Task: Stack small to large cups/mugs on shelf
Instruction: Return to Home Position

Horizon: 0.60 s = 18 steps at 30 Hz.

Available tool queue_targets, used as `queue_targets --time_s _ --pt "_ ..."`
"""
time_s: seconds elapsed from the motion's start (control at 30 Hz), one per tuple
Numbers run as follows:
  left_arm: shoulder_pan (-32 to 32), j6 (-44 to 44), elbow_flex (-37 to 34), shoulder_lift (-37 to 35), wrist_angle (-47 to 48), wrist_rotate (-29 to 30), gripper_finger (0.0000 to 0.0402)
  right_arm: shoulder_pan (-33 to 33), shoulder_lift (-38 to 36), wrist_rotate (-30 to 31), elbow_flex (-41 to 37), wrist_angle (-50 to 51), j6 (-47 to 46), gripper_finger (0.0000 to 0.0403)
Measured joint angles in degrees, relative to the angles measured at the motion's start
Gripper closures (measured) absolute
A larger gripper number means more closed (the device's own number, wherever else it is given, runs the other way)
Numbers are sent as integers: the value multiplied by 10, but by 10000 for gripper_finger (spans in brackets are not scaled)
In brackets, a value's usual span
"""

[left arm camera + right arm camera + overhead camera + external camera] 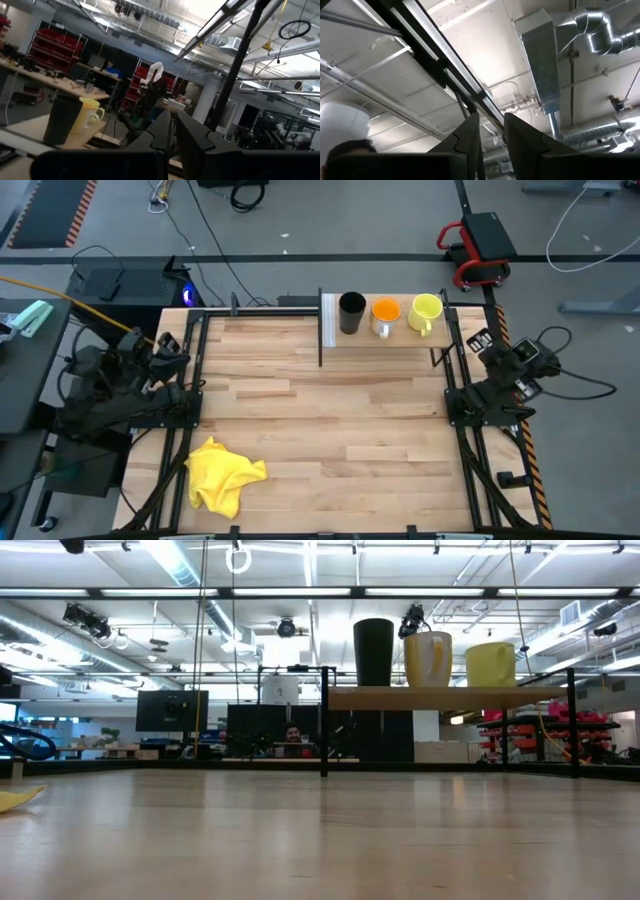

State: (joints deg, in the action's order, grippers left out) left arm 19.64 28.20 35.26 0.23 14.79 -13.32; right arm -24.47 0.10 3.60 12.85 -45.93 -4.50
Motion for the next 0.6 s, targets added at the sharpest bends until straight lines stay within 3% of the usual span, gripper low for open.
queue_targets --time_s 0.27,0.6 --pt "0 -37 66 0 76 12 376 0 0 1 -8 -19 66 305" --pt "0 -62 69 0 81 24 366 0 0 2 -7 -16 133 305"
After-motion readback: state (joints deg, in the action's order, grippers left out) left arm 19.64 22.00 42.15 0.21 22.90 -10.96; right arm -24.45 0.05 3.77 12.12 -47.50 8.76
